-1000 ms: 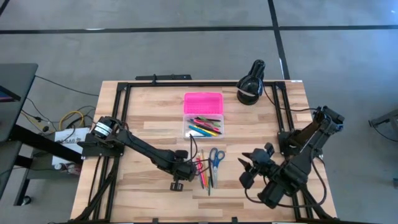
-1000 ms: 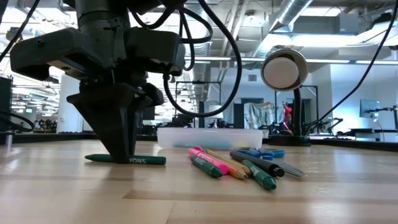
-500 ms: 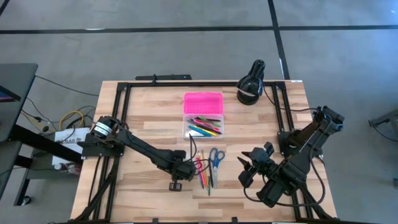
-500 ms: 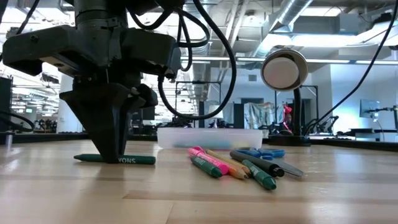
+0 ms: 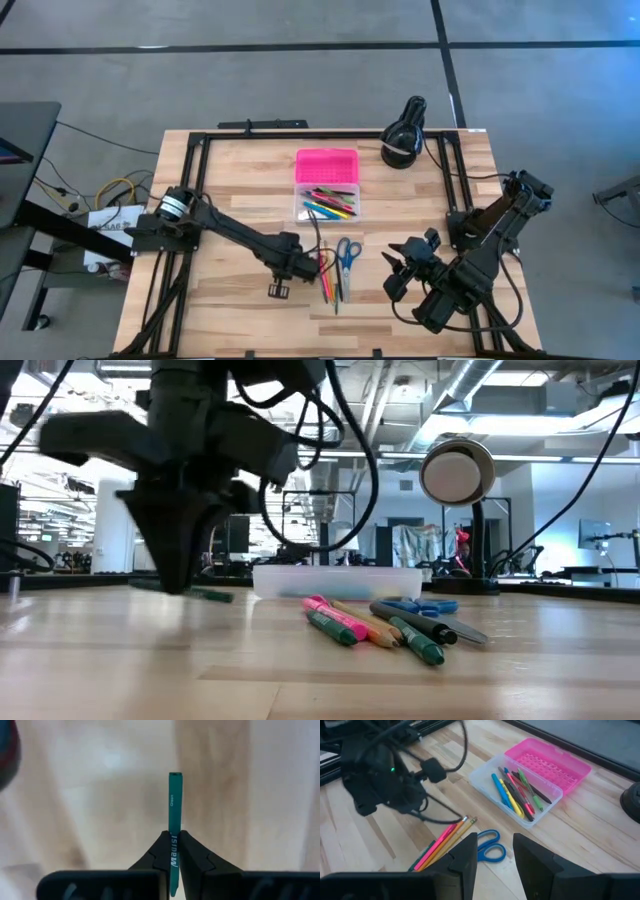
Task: Pick & place school supplies into a supply box
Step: Put the green crayon into the pink supply box
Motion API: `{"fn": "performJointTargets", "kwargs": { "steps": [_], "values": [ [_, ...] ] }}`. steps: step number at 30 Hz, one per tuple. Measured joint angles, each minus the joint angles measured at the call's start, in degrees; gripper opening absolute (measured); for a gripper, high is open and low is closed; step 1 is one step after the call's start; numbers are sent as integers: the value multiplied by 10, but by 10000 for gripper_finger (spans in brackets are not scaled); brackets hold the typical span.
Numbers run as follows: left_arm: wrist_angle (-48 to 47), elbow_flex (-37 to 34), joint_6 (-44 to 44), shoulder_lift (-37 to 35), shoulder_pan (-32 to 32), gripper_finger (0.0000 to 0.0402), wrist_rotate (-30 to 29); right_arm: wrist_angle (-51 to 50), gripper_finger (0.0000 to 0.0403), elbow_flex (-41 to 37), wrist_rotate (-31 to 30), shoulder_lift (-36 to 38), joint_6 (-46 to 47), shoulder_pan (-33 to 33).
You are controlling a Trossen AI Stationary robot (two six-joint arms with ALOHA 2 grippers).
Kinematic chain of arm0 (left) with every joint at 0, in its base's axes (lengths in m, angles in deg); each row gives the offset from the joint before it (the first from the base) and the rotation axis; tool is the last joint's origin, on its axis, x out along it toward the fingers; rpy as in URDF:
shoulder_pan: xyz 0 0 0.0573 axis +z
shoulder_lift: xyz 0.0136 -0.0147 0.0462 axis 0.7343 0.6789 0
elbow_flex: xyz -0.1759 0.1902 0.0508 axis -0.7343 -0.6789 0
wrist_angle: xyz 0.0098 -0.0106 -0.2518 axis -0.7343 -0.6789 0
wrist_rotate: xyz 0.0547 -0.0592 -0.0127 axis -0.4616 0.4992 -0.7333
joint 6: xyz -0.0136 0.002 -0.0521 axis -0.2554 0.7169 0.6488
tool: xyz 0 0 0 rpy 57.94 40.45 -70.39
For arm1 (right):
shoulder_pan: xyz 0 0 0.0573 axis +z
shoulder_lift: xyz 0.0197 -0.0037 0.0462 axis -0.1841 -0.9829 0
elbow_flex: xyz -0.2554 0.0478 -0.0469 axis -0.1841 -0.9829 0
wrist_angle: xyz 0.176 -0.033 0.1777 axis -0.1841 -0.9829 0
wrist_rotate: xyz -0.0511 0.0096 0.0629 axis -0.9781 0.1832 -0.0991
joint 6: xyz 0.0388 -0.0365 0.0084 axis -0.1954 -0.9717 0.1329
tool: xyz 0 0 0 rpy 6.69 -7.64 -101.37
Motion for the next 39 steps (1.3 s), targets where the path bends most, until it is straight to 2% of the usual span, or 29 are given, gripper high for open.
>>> {"fn": "performJointTargets", "kwargs": {
  "steps": [3,11,18,29,34,39],
  "values": [
    [-38,20,-20,0,15,7,-20,0,118,0,0,0,0,0],
    [-51,79,-81,-1,78,8,-55,7,118,-14,2,-1,6,1],
    [-42,126,-138,-3,161,8,-82,75,118,-54,3,0,6,1],
    [25,117,-173,0,277,10,-51,106,118,-69,10,0,6,0],
    [34,116,-162,0,305,36,-41,105,118,-69,11,0,6,0],
    [47,116,-156,0,319,92,-36,103,118,-69,11,0,3,0]
  ]
}}
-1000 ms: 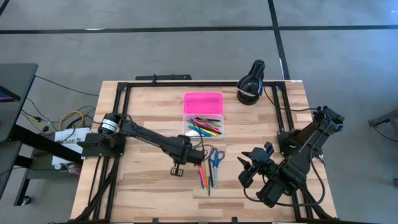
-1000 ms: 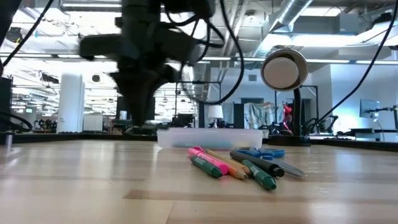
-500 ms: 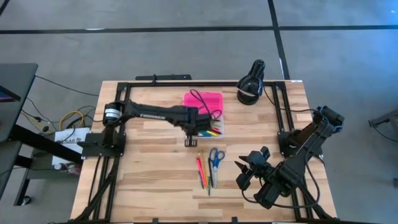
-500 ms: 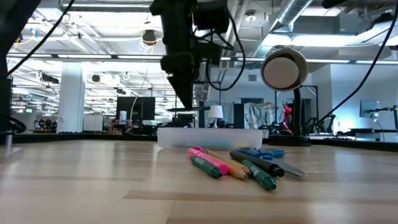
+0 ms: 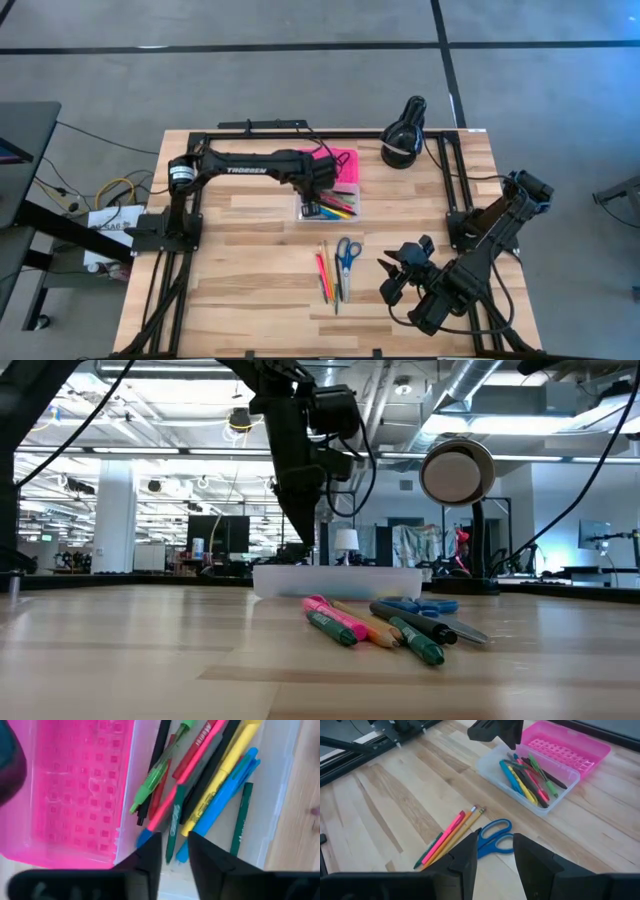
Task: Pick & place school supplies into a supply box
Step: Put the green crayon into the pink supply box, then put the blue scissors into the pink supply box
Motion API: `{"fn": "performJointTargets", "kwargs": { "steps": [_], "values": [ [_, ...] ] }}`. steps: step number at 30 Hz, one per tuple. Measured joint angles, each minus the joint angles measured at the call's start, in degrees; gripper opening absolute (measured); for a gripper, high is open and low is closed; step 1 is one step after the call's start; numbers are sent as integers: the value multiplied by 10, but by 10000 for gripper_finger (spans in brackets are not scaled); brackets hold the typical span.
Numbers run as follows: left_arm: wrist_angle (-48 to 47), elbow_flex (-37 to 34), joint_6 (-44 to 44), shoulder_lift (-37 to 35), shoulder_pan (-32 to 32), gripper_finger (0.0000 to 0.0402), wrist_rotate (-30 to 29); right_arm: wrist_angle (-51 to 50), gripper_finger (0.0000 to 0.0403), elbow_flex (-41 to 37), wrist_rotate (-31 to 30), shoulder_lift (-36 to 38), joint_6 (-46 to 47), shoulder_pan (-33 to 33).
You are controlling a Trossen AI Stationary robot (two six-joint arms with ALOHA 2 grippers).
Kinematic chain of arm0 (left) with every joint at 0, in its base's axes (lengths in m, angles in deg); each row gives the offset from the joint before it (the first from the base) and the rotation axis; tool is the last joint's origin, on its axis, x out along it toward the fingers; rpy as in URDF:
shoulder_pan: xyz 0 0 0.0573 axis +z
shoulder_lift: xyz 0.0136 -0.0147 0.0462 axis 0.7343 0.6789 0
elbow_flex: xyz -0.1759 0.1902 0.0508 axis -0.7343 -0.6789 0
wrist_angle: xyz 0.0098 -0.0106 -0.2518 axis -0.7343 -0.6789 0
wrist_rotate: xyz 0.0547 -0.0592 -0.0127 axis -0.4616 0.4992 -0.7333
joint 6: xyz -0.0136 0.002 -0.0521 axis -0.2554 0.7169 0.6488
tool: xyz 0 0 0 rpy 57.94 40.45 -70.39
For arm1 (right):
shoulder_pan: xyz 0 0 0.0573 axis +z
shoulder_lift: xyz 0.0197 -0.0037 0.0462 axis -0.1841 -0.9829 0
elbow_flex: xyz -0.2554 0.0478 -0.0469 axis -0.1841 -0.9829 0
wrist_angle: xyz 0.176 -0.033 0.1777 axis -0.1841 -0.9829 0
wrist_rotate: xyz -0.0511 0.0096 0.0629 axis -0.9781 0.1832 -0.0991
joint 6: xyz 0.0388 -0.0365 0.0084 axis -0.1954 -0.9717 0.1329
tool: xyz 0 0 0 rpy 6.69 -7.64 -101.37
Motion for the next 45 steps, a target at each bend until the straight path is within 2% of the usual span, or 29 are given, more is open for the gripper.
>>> {"fn": "performJointTargets", "kwargs": {
  "steps": [6,10,13,19,25,28,31,35,41,45],
  "values": [
    [-8,2,10,0,4,150,20,0,118,0,3,0,4,0],
    [-32,10,37,-13,1,163,85,8,118,0,13,0,37,-4],
    [-31,7,57,-48,-12,164,133,24,118,0,52,0,52,-15],
    [5,-16,75,-134,-71,164,129,67,118,0,150,0,47,-58],
    [18,-39,117,-209,-153,165,37,83,118,-1,184,0,34,-108],
    [19,-63,158,-246,-196,165,-21,85,118,-1,227,0,24,-140],
    [17,-91,203,-275,-241,165,-71,115,118,-6,280,0,-47,-173],
    [18,-134,271,-316,-304,165,-138,185,118,-25,319,0,-149,-210],
    [9,-199,405,-358,-390,165,-236,212,118,-29,356,-24,-233,-258],
    [0,-228,481,-366,-438,165,-268,256,118,-27,408,-65,-287,-282]
  ]
}}
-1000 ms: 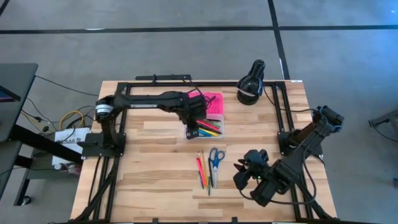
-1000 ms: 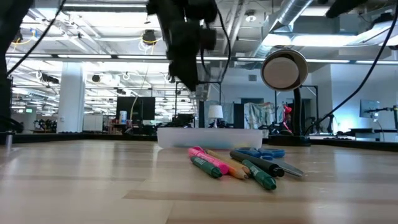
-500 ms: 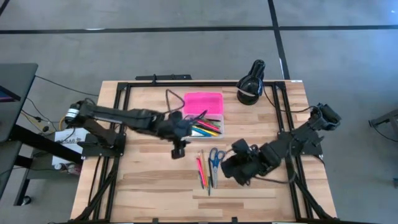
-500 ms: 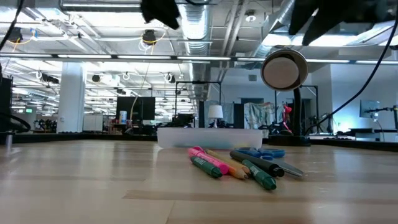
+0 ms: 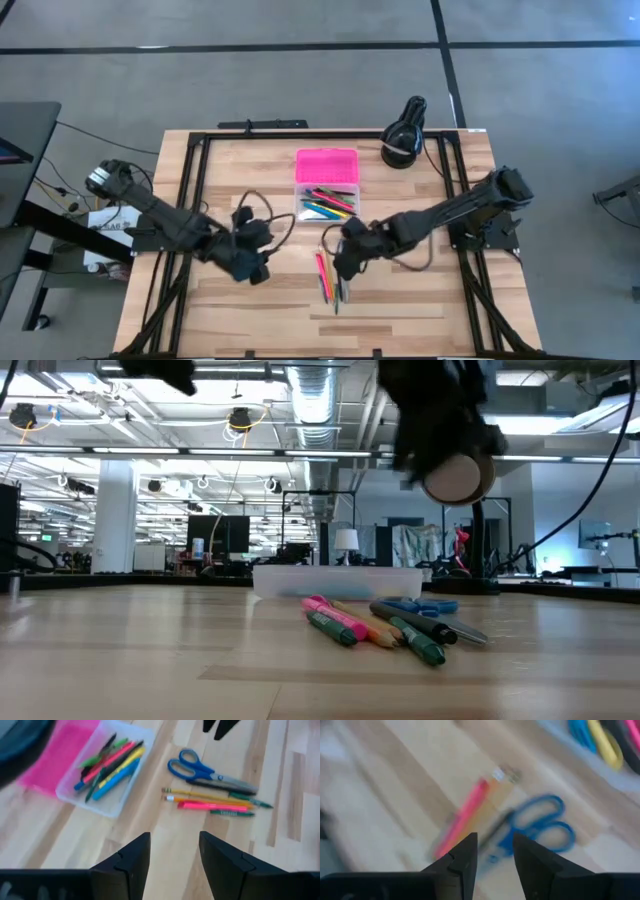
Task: Pick & place school supplies into a supply box
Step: Put the blue scissors into the pink supply box
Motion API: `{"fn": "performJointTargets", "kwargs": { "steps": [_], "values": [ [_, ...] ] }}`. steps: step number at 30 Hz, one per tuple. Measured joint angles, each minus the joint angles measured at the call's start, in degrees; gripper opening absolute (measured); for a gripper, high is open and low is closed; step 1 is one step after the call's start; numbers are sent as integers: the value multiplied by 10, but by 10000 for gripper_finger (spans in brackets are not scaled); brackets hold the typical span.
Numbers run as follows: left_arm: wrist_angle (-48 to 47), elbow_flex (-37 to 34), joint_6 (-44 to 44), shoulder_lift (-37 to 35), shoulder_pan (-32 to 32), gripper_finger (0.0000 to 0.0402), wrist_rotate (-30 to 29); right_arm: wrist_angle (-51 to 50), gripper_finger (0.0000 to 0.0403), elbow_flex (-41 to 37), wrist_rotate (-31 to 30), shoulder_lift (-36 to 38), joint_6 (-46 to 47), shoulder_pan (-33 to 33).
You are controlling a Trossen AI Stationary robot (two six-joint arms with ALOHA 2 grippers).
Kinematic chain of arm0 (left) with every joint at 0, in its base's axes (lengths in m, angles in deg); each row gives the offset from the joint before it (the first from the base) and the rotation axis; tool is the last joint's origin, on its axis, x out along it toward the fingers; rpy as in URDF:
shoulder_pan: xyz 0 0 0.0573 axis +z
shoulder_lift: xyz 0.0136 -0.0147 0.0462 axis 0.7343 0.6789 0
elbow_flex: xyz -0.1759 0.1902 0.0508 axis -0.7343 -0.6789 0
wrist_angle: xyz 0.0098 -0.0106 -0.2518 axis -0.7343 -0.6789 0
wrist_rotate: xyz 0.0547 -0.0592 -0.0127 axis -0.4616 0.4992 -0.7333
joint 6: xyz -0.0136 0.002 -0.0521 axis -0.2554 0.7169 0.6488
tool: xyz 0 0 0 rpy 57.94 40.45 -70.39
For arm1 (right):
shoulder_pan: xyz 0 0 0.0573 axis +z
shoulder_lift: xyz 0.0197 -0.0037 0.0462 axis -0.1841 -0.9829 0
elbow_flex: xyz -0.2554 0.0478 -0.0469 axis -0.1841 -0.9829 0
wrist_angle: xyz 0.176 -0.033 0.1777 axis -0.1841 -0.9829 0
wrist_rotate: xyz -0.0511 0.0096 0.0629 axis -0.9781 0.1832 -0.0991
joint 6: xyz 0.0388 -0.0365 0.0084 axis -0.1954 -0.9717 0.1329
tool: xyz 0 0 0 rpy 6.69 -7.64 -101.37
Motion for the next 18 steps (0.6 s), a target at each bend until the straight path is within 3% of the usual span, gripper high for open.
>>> {"fn": "performJointTargets", "kwargs": {
  "steps": [6,18],
  "values": [
    [-7,-15,87,-2,-52,165,-46,40,118,0,47,-69,-44,-14],
    [-14,-16,150,-2,-97,164,-93,42,118,0,44,-134,49,-25]
  ]
}}
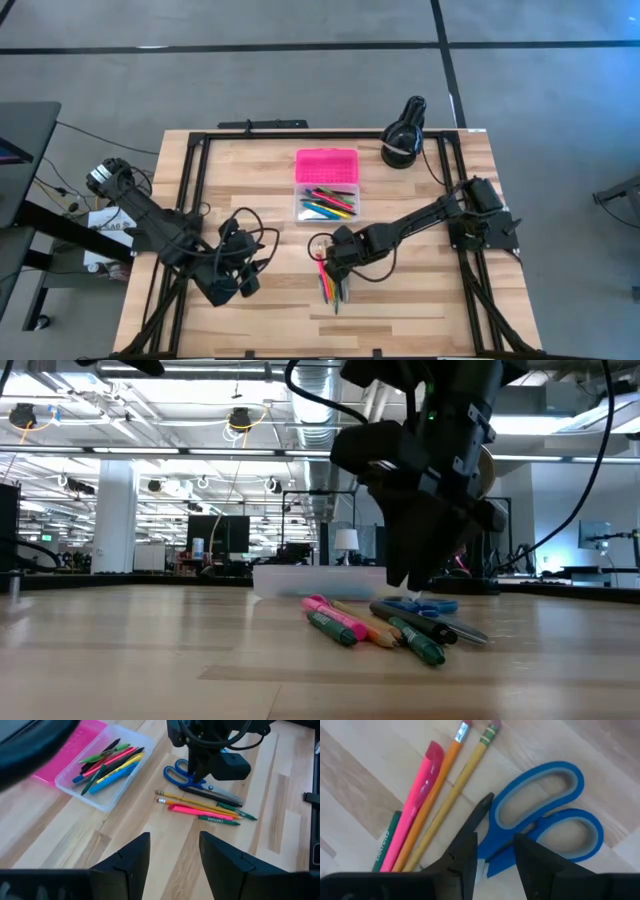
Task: Pick & place school supplies into a supply box
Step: Put the blue scissors into the pink supply box
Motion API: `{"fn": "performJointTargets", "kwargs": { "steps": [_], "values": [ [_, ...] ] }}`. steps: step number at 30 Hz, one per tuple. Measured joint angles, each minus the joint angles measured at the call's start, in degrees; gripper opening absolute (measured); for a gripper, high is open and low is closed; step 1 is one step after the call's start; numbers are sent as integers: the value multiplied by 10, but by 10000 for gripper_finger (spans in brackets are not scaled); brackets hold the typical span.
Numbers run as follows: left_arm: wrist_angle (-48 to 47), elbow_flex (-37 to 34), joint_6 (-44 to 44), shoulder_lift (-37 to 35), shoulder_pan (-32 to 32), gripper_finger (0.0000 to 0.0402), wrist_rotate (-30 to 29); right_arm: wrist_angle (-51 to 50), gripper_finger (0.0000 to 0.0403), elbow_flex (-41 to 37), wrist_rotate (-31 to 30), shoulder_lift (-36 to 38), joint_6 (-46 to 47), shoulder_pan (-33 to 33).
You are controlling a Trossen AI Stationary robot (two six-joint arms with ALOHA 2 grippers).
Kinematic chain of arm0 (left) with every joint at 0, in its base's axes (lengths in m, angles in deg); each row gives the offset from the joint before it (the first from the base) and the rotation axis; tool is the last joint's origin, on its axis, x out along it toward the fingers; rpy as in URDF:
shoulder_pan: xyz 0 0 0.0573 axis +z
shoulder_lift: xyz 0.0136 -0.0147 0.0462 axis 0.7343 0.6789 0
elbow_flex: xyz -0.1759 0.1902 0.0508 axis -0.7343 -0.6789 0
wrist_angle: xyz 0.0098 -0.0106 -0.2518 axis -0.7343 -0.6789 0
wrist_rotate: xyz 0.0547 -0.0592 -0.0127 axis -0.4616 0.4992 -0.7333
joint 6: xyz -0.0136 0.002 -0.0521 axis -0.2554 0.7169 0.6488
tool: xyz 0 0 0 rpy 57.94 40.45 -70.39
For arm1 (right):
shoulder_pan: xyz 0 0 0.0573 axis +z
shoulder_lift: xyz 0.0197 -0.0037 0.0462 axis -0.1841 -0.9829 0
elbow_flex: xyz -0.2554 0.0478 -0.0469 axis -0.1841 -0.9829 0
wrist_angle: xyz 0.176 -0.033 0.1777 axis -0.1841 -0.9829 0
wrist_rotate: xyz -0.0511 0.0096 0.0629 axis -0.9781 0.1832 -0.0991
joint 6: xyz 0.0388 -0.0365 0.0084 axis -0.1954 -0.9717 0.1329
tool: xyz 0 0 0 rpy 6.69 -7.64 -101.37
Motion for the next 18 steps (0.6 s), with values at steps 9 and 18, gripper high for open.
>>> {"fn": "performJointTargets", "kwargs": {
  "steps": [9,18],
  "values": [
    [-8,0,4,0,0,164,-4,1,118,0,-26,0,-2,0],
    [-14,0,2,0,0,164,-15,-29,118,0,-63,0,53,-9]
  ]
}}
